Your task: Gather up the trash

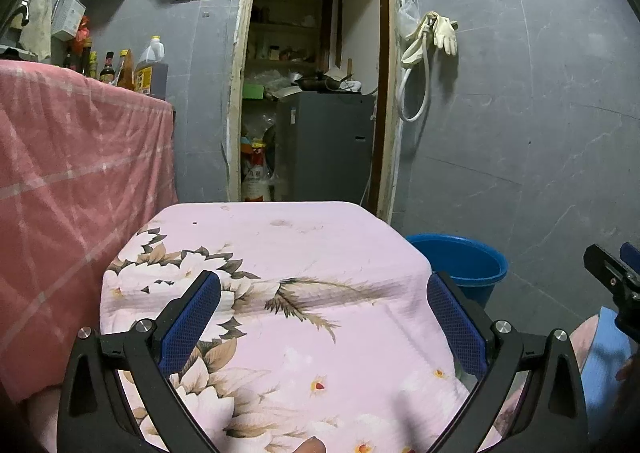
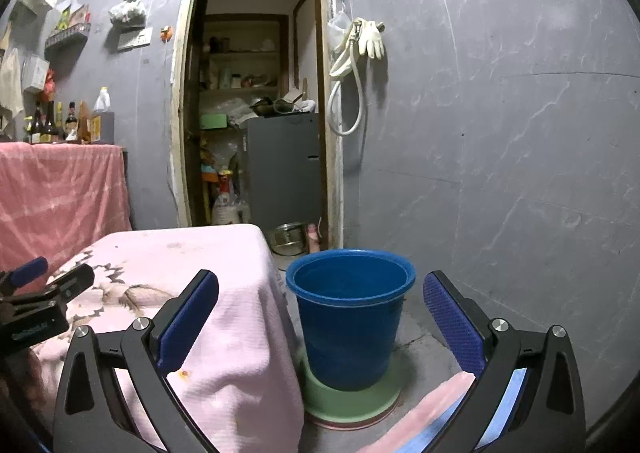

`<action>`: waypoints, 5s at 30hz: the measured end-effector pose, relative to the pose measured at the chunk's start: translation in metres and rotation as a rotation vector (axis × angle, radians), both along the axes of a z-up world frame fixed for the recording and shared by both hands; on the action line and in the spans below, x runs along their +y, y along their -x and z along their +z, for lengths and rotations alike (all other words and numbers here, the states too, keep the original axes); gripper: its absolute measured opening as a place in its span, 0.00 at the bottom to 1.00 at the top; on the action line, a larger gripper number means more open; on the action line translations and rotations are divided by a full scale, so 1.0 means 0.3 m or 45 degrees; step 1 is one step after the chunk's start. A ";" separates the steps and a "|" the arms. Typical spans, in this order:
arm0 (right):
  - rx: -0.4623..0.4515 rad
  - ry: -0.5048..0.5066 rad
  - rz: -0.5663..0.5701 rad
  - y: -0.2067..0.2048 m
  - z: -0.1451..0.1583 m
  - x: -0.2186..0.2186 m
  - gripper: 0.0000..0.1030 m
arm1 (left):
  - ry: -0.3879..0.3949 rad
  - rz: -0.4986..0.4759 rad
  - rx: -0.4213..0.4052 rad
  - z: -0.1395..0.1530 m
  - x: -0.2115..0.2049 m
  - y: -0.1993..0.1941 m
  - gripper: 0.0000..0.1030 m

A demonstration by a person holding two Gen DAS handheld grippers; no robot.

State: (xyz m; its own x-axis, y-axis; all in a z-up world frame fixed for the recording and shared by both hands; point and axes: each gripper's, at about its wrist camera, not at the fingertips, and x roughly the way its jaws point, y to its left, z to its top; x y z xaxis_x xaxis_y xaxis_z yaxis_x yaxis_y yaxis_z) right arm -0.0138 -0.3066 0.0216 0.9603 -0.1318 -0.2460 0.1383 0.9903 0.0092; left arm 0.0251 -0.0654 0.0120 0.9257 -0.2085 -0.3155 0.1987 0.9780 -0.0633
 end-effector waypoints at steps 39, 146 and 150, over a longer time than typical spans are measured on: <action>0.032 -0.003 0.000 0.001 -0.018 -0.005 1.00 | -0.002 0.012 0.011 -0.009 -0.003 0.001 0.98; 0.032 -0.007 0.000 0.002 -0.022 -0.004 1.00 | -0.042 0.012 0.007 -0.022 -0.012 0.013 0.98; 0.032 -0.006 0.001 0.002 -0.023 -0.002 1.00 | -0.047 0.011 0.005 -0.022 -0.013 0.013 0.98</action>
State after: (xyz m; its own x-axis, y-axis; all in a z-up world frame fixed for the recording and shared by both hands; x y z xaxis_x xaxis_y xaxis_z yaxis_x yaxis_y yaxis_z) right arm -0.0144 -0.3073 0.0147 0.9538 -0.1302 -0.2707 0.1382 0.9904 0.0106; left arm 0.0213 -0.0694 0.0054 0.9262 -0.1884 -0.3267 0.1897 0.9814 -0.0281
